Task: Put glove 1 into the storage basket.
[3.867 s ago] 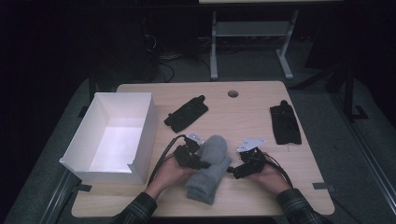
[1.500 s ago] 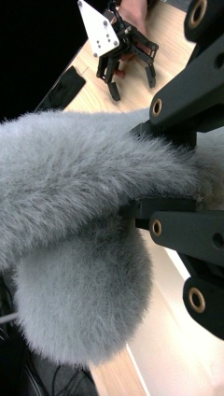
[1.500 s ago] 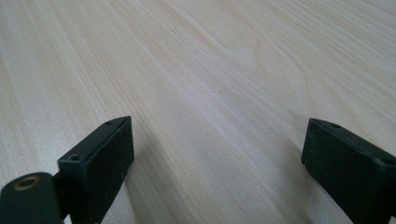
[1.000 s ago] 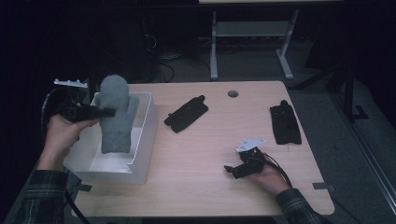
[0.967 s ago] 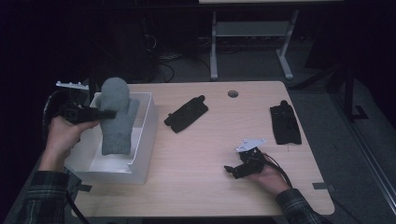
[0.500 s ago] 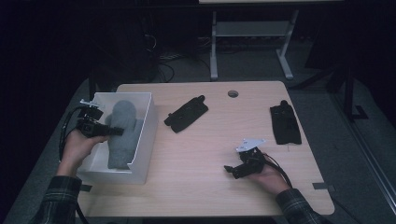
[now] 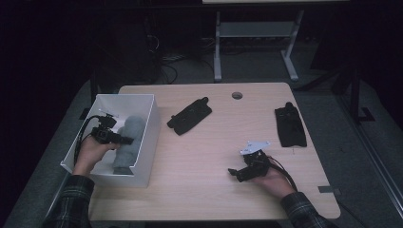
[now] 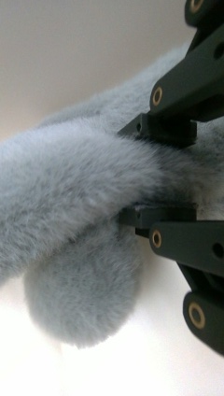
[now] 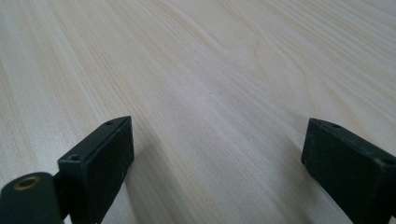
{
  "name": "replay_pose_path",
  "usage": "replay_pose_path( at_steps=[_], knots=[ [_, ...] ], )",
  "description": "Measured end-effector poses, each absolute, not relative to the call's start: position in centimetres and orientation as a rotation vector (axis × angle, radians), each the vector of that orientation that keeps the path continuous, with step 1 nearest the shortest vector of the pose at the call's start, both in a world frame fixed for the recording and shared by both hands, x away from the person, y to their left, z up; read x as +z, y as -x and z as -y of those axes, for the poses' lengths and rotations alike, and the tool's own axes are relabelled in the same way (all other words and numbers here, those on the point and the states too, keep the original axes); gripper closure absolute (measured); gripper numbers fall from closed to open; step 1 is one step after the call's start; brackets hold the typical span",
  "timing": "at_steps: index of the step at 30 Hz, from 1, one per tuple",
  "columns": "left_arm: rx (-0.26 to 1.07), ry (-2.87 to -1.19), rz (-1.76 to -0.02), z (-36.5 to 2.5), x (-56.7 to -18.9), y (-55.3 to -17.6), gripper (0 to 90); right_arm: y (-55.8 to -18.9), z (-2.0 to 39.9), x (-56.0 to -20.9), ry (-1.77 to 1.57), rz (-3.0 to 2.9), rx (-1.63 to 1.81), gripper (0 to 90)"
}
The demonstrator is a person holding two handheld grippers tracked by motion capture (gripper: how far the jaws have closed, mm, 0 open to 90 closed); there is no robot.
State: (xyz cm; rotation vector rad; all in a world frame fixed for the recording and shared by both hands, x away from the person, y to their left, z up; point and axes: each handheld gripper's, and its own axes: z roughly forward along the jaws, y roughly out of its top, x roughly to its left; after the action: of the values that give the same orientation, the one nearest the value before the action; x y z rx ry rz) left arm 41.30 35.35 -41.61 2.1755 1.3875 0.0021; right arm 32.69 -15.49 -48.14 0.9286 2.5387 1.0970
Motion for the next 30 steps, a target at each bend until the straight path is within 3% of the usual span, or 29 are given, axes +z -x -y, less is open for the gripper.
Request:
replay_pose_path(
  at_steps=[7, 13, 30],
  knots=[
    [0.079, -2.151, -1.407, -35.5, -41.1, -41.3, 40.1, -32.7, 15.5, -48.1, -0.927, -2.539, 1.097, 9.1],
    [0.184, -2.137, -1.379, -35.1, -38.8, -41.0, 27.0, -32.7, 15.5, -48.1, -0.927, -2.539, 1.097, 9.1],
    [0.263, -2.096, -1.135, -31.3, -31.9, -39.0, 19.0, -32.7, 15.5, -48.1, -0.93, -2.537, 1.095, 9.1]
  ],
)
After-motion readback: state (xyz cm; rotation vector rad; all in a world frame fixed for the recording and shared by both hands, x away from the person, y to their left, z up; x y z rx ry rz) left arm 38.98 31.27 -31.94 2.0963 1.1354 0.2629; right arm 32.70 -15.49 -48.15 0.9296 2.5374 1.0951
